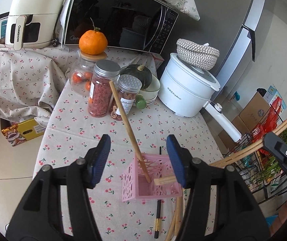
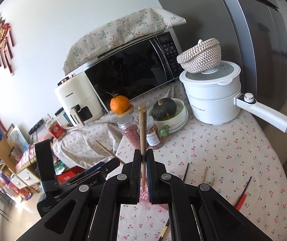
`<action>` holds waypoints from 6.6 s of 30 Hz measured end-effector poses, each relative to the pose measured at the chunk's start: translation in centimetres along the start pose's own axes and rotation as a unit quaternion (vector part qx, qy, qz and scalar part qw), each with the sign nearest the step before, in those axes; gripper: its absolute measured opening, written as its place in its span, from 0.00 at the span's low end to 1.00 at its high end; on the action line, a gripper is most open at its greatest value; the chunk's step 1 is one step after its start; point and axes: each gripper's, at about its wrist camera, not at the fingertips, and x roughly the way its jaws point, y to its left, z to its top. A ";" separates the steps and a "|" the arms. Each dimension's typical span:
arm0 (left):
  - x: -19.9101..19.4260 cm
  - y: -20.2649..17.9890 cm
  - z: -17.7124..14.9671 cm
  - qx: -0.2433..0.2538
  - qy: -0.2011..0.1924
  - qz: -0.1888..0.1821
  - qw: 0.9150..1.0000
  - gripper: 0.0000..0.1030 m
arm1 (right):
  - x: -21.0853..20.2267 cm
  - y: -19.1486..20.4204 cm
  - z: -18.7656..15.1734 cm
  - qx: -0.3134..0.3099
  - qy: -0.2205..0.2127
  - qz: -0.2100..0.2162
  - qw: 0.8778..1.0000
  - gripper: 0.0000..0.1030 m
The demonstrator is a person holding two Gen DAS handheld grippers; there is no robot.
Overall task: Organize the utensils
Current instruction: 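Open the left tool in the basket while right tool lowers its chopstick into the basket, then move the right tool to the pile and grasp a black chopstick, then lift the black chopstick toward the basket with right tool while left tool grasps a wooden chopstick, then insert the black chopstick with right tool while left tool inserts the wooden chopstick into the basket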
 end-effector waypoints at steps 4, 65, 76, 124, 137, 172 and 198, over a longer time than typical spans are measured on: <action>-0.6 0.8 -0.6 -0.006 0.021 0.006 1.000 0.66 | 2.6 -0.5 -0.7 0.012 0.028 0.002 1.000 0.05; 0.6 -3.0 -7.3 0.057 0.187 0.003 0.981 0.77 | 1.7 -13.1 -5.1 0.106 0.152 -0.120 0.975 0.64; 0.6 -2.0 -8.1 0.077 0.203 0.004 0.976 0.77 | 9.4 -10.1 -7.0 0.040 0.184 -0.052 0.981 0.34; -1.7 1.3 -6.7 0.012 0.199 -0.030 0.979 0.77 | 15.5 -5.8 -11.3 -0.068 0.303 -0.085 0.947 0.06; -3.1 -1.2 -6.9 0.039 0.178 -0.050 0.982 0.77 | 3.2 -3.5 -8.1 -0.022 0.182 -0.030 0.983 0.05; 11.2 -18.2 -12.4 0.194 0.300 -0.030 0.934 0.08 | -11.4 -14.0 -4.3 0.024 0.066 -0.119 0.990 0.05; 6.9 -17.3 -9.9 0.206 0.238 -0.017 0.949 0.07 | -10.9 -12.3 -4.0 0.013 0.066 -0.116 0.991 0.05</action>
